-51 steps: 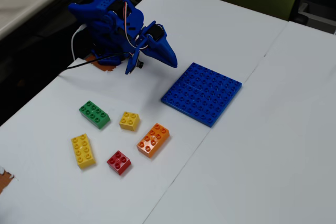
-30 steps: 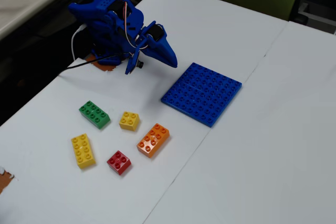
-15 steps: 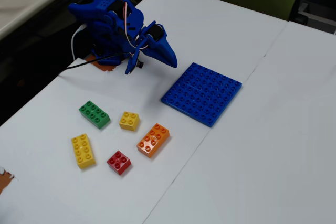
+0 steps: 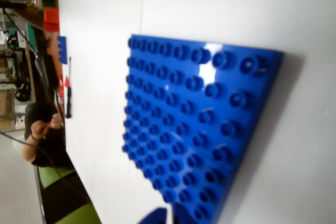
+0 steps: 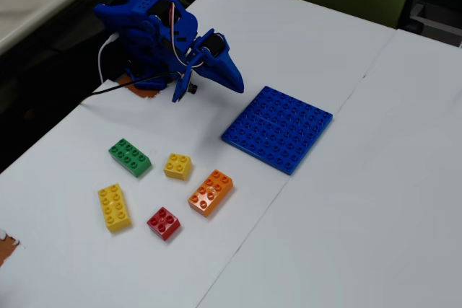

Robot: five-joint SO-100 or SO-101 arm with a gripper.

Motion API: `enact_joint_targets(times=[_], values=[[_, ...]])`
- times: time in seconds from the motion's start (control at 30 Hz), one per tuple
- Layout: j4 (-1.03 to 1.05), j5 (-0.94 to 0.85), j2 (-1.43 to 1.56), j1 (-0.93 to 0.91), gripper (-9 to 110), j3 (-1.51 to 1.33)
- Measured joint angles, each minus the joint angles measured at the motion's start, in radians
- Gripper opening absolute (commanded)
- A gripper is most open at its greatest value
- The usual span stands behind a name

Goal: Pick up the 2x2 yellow block and go up the 8x8 blue block.

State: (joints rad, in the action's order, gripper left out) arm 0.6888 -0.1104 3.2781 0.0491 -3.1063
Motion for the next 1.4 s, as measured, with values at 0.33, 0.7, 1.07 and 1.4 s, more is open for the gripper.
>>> enact_joint_targets(times=[0.33, 0.7, 1.07, 1.4], values=[[-0.023, -0.048, 0.000, 0.003, 1, 0.000], [-0.025, -0.380, -0.167, -0.014, 0, 0.210], [0.439, -0.755, -0.787, -0.035, 0, 1.035], [0.799, -1.459, -1.098, -0.215, 0, 1.364]])
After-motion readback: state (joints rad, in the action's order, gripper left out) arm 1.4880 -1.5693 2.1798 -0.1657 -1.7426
